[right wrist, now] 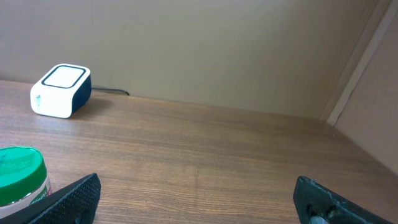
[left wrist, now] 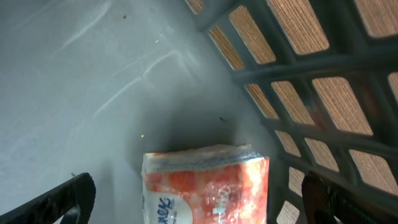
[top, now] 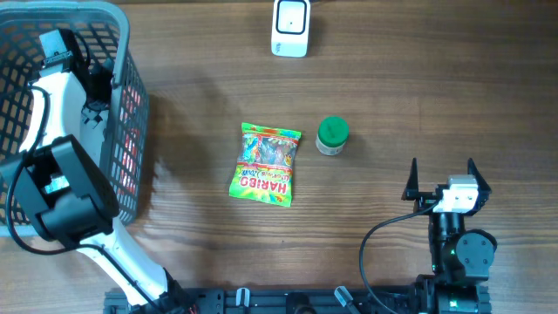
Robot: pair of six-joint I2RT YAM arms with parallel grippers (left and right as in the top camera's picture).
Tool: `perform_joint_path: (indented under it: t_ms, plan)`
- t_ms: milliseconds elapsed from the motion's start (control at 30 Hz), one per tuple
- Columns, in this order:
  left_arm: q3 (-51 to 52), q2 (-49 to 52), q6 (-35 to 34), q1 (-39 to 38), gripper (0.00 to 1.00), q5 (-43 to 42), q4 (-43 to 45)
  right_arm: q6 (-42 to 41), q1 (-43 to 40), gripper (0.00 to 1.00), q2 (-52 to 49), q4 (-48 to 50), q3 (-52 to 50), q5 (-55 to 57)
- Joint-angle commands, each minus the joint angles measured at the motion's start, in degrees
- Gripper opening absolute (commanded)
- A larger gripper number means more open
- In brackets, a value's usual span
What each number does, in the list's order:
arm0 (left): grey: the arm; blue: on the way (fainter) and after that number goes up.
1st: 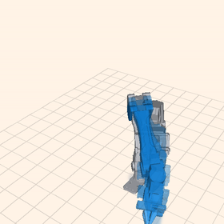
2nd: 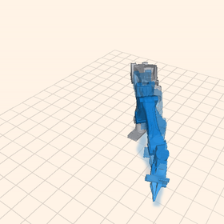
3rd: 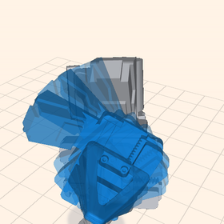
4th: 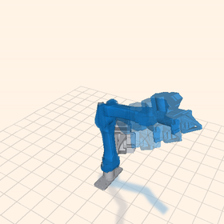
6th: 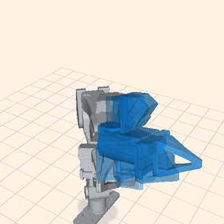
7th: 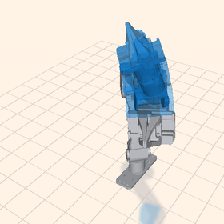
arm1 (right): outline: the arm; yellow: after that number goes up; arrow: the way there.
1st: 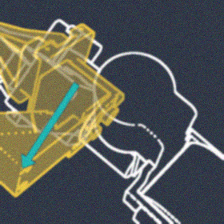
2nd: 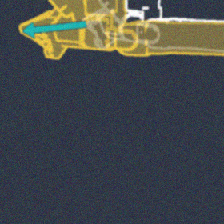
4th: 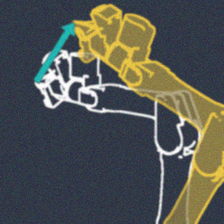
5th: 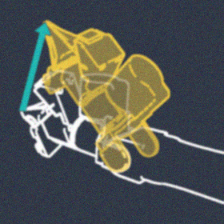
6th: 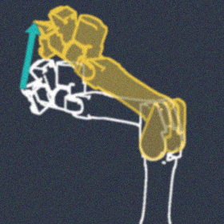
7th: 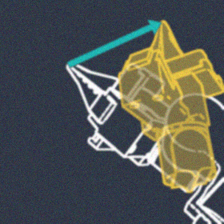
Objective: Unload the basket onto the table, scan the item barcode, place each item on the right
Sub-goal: 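Reach the left gripper into the basket and grasp the red-white packet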
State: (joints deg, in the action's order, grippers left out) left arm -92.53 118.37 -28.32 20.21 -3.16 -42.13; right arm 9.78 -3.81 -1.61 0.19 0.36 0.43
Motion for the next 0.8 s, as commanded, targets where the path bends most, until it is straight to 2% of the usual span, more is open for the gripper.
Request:
perform_joint_path:
  t_ms: [0, 300, 333, 400, 500, 533, 667, 767]
  plan:
    - [-0.3, 3.7, 1.1, -0.2, 1.0, -1.6, 1.0, 0.6, 0.2, 1.0, 0.2, 0.2, -0.1, -0.5]
    - [-0.3, 5.4, 1.1, -0.5, 1.0, -3.0, 3.6, 0.6, 0.2, 1.0, 0.2, 0.2, -0.1, -0.5]
    - [-0.3, 5.4, 1.1, -0.5, 0.96, -2.3, 3.6, 0.6, 0.2, 0.99, 0.2, 0.2, -0.1, -0.5]
    - [-0.3, 5.4, 1.1, -0.5, 0.81, -0.9, 2.9, 0.6, 0.2, 1.0, 0.2, 0.2, -0.1, -0.5]
    - [-0.3, 5.4, 1.1, -0.5, 0.64, 4.8, -0.3, 0.6, 0.2, 1.0, 0.2, 0.2, -0.1, -0.5]
    - [-0.3, 5.4, 1.1, -0.5, 0.62, 6.4, -1.3, 0.6, 0.2, 1.0, 0.2, 0.2, -0.1, -0.5]
    - [-0.4, 4.3, 1.1, 0.0, 0.61, 11.3, -4.6, 0.6, 0.2, 1.0, 0.2, 0.2, -0.1, -0.5]
    - [-0.4, 0.9, 1.1, 1.1, 0.68, 16.4, -6.9, 0.6, 0.2, 1.0, 0.2, 0.2, -0.1, -0.5]
